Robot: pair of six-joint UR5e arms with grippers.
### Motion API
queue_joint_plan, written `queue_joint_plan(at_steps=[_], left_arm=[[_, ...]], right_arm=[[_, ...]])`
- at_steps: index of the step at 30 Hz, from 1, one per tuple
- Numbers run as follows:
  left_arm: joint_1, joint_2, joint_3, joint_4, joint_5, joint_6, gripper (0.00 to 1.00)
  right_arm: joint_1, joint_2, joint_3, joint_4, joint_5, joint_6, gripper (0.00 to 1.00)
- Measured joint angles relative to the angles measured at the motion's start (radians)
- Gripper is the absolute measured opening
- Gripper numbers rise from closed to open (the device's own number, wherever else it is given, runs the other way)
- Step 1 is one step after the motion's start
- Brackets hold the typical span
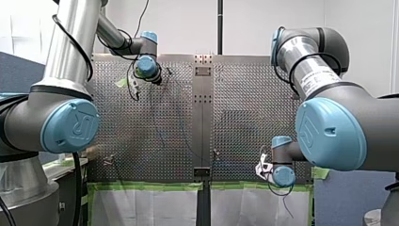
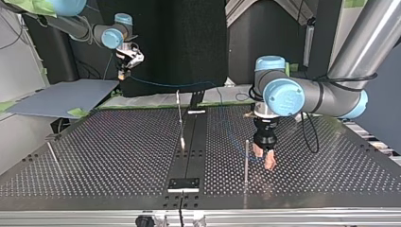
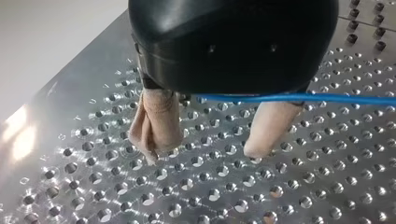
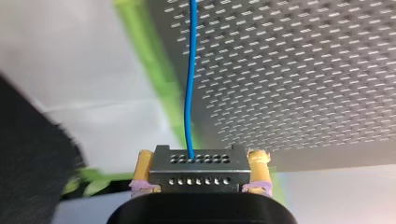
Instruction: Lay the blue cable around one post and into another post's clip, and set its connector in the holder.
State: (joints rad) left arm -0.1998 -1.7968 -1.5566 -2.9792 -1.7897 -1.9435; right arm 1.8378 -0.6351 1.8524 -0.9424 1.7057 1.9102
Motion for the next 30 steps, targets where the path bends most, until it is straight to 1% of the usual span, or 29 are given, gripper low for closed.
queue_joint_plan(at_steps=[1, 5, 10, 12, 14, 17, 20, 24, 30], left_arm=[[0.0, 0.0, 0.0, 0.0, 0.0, 0.0, 1.0], [-0.001, 0.0, 0.0, 0.0, 0.0, 0.0, 1.0], [-0.005, 0.0, 0.0, -0.001, 0.0, 0.0, 1.0], [-0.007, 0.0, 0.0, -0.001, 0.0, 0.0, 1.0], [-0.008, 0.0, 0.0, -0.002, 0.001, 0.0, 1.0], [-0.01, 0.0, 0.0, -0.003, 0.001, 0.0, 1.0], [-0.012, 0.0, 0.0, -0.004, 0.0, 0.0, 1.0], [-0.013, 0.0, 0.0, -0.005, -0.001, 0.0, 1.0], [-0.014, 0.0, 0.0, -0.006, 0.0, -0.004, 1.0]], right_arm=[[-0.001, -0.009, 0.0, -0.008, -0.003, -0.001, 0.19], [-0.001, -0.052, 0.0, -0.042, -0.034, -0.005, 0.19], [0.002, -0.102, 0.0, -0.052, -0.052, -0.009, 0.19], [0.007, -0.123, 0.0, -0.051, -0.054, -0.021, 0.19], [0.012, -0.139, 0.0, -0.051, -0.054, -0.039, 0.19], [0.017, -0.133, 0.0, -0.057, -0.049, -0.058, 0.19], [0.019, -0.108, 0.0, -0.071, -0.043, -0.065, 0.19], [0.02, -0.074, 0.0, -0.084, -0.04, -0.067, 0.19], [0.023, -0.059, 0.0, -0.09, -0.04, -0.069, 0.19]])
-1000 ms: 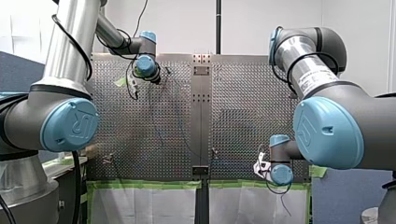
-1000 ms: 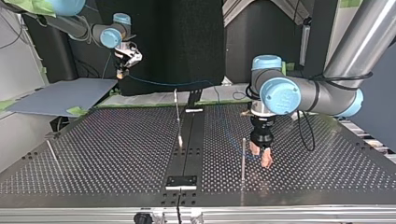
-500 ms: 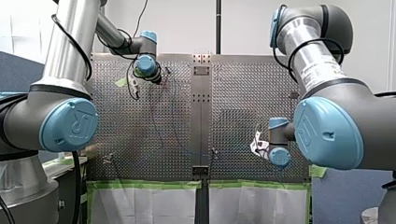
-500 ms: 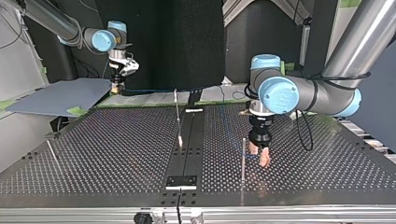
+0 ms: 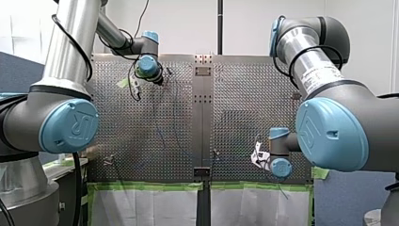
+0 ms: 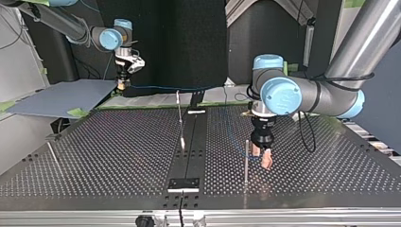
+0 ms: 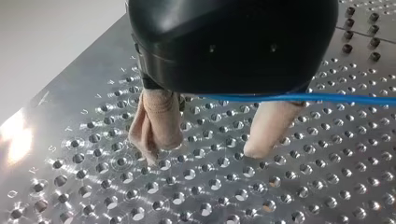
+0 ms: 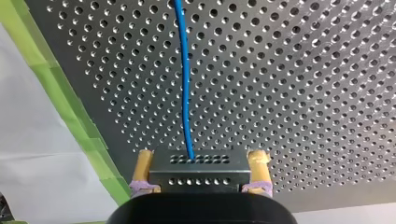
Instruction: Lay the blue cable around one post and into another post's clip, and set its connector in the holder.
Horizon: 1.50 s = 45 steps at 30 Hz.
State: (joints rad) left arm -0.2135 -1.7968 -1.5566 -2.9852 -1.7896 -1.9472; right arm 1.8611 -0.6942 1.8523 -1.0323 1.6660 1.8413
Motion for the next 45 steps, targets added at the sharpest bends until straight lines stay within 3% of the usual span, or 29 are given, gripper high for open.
queue_joint_plan(at_steps=[11, 26, 45], left_arm=[[0.0, 0.001, 0.0, -0.014, 0.011, -0.088, 1.0], [0.023, 0.006, -0.081, 0.012, 0.092, -0.228, 1.0], [0.04, 0.046, -0.086, 0.01, 0.091, -0.399, 1.0]], right_arm=[[0.005, 0.002, 0.0, 0.001, -0.003, 0.003, 0.19], [0.014, 0.002, 0.0, 0.017, 0.0, 0.008, 0.19], [0.034, 0.002, 0.0, 0.014, 0.0, 0.009, 0.19]])
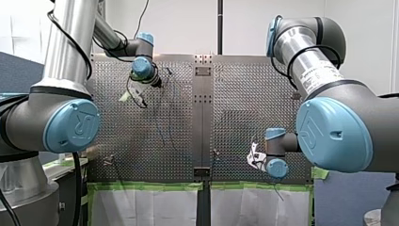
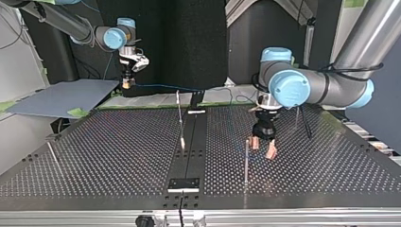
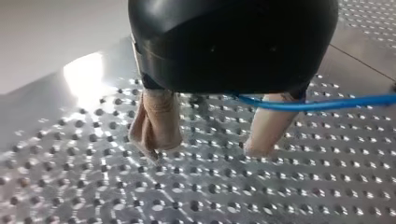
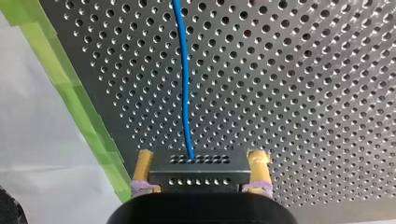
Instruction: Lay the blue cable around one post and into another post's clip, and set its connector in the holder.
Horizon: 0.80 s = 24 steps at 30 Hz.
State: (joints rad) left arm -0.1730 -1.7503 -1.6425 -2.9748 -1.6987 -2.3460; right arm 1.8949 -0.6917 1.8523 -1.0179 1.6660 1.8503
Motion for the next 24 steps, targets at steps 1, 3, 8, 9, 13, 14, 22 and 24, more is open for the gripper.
queue_joint_plan(at_steps=[1, 3, 8, 9, 13, 14, 22, 24], left_arm=[[0.002, 0.002, 0.0, 0.0, 0.001, -0.008, 1.0], [0.006, 0.005, 0.0, -0.002, 0.005, -0.027, 1.0], [0.013, 0.006, 0.0, -0.022, 0.007, -0.072, 1.0], [0.014, 0.006, -0.001, -0.025, 0.007, -0.082, 1.0], [0.02, 0.007, -0.001, -0.036, 0.005, -0.122, 1.0], [0.022, 0.007, 0.0, -0.037, 0.006, -0.133, 1.0], [0.025, 0.013, 0.0, -0.051, 0.004, -0.214, 1.0], [0.026, 0.018, 0.0, -0.055, 0.004, -0.237, 1.0]], right_arm=[[0.001, 0.0, 0.0, 0.0, 0.0, 0.0, 0.19], [0.002, 0.0, 0.0, -0.001, 0.0, 0.0, 0.19], [0.004, 0.0, 0.0, -0.001, 0.0, -0.001, 0.19], [0.004, 0.0, 0.0, -0.001, 0.0, -0.001, 0.19], [0.006, 0.0, 0.0, -0.001, 0.0, -0.001, 0.19], [0.006, 0.0, 0.0, -0.001, 0.0, -0.001, 0.19], [0.007, 0.0, 0.0, -0.003, 0.001, -0.002, 0.19], [0.007, 0.0, 0.0, -0.003, 0.002, -0.002, 0.19]])
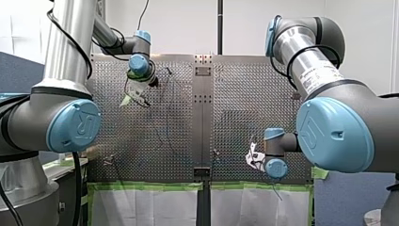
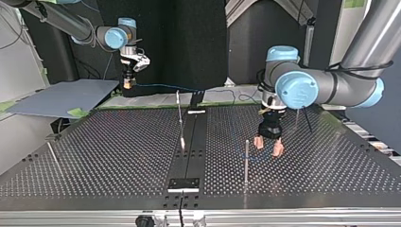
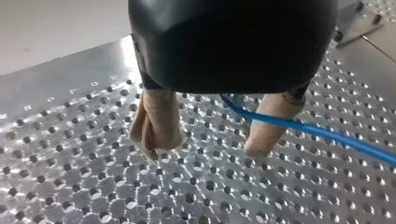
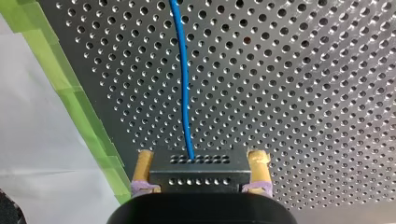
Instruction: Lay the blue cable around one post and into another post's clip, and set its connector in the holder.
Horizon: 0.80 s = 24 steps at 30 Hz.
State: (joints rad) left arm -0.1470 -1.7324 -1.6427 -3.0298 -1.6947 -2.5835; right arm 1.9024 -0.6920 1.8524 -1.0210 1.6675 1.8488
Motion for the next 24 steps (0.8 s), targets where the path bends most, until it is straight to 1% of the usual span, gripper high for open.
queue_joint_plan(at_steps=[3, 5, 7, 10, 12, 19, 24], left_arm=[[-0.001, 0.011, 0.0, -0.006, -0.003, -0.033, 1.0], [-0.002, 0.019, -0.001, -0.016, -0.012, -0.043, 1.0], [-0.005, 0.025, -0.001, -0.028, -0.024, -0.039, 1.0], [-0.008, 0.036, -0.008, -0.047, -0.046, -0.019, 1.0], [-0.007, 0.05, -0.021, -0.047, -0.05, -0.002, 1.0], [-0.003, 0.098, -0.083, 0.004, -0.027, 0.007, 1.0], [-0.008, 0.141, -0.13, 0.043, -0.026, 0.044, 1.0]], right_arm=[[0.0, 0.0, 0.0, 0.0, 0.0, 0.0, 0.19], [0.0, 0.0, 0.0, 0.0, 0.0, 0.001, 0.19], [0.0, 0.0, 0.0, 0.0, 0.0, 0.001, 0.19], [0.0, 0.0, 0.0, 0.001, 0.0, 0.001, 0.19], [0.0, 0.0, 0.0, 0.001, 0.0, 0.001, 0.19], [0.002, 0.0, 0.0, 0.002, 0.0, 0.001, 0.19], [0.004, 0.0, 0.0, 0.003, -0.001, 0.0, 0.19]])
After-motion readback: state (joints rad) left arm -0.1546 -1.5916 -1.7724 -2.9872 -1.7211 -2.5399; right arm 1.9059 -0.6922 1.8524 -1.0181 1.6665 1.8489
